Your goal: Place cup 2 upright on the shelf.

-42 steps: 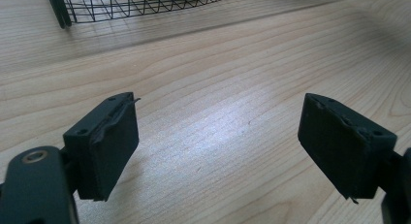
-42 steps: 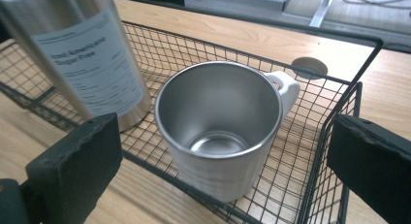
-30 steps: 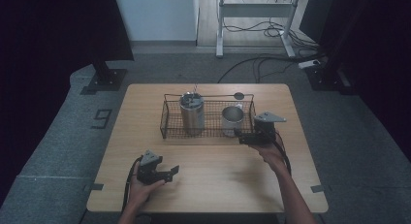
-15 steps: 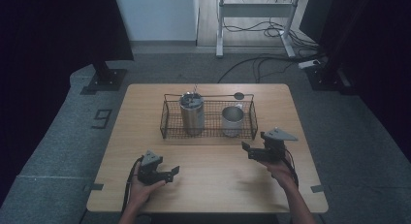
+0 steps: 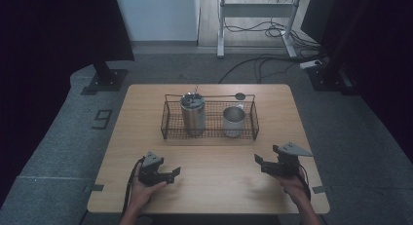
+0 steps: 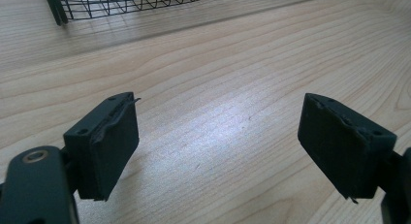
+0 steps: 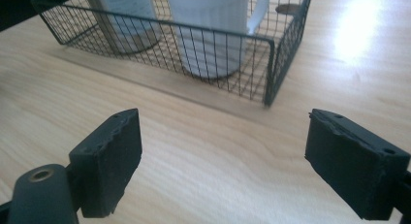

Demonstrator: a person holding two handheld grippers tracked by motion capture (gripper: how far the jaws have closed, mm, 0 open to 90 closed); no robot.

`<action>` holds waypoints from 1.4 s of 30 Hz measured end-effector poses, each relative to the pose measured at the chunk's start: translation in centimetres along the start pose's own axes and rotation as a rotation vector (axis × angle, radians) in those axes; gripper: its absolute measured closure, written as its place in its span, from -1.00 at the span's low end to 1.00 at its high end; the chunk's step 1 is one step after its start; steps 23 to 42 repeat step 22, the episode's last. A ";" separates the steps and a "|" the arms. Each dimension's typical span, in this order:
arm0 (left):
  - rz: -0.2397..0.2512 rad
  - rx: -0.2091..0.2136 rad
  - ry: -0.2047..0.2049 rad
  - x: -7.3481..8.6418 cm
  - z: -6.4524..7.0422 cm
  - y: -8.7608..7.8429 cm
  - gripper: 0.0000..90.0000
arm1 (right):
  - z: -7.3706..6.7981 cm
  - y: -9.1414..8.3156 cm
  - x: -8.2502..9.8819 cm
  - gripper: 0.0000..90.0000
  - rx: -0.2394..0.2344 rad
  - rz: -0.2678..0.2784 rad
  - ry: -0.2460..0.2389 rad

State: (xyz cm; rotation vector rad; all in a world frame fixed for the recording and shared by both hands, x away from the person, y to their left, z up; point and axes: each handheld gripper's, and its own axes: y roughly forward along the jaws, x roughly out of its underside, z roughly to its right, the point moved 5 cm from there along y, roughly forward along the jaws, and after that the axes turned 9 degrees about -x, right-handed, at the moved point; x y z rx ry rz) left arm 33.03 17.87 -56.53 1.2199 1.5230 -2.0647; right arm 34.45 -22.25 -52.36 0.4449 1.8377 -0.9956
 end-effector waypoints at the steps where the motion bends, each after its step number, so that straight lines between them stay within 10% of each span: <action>1: 0.000 0.000 0.001 0.0 0.0 0.0 -0.67 | 0.1 -0.2 0.3 -0.71 0.001 -0.007 -0.001; 42: 0.010 -0.006 0.003 -0.1 0.0 -0.2 -0.67 | 0.2 -0.1 2.7 -0.70 0.019 -0.022 0.003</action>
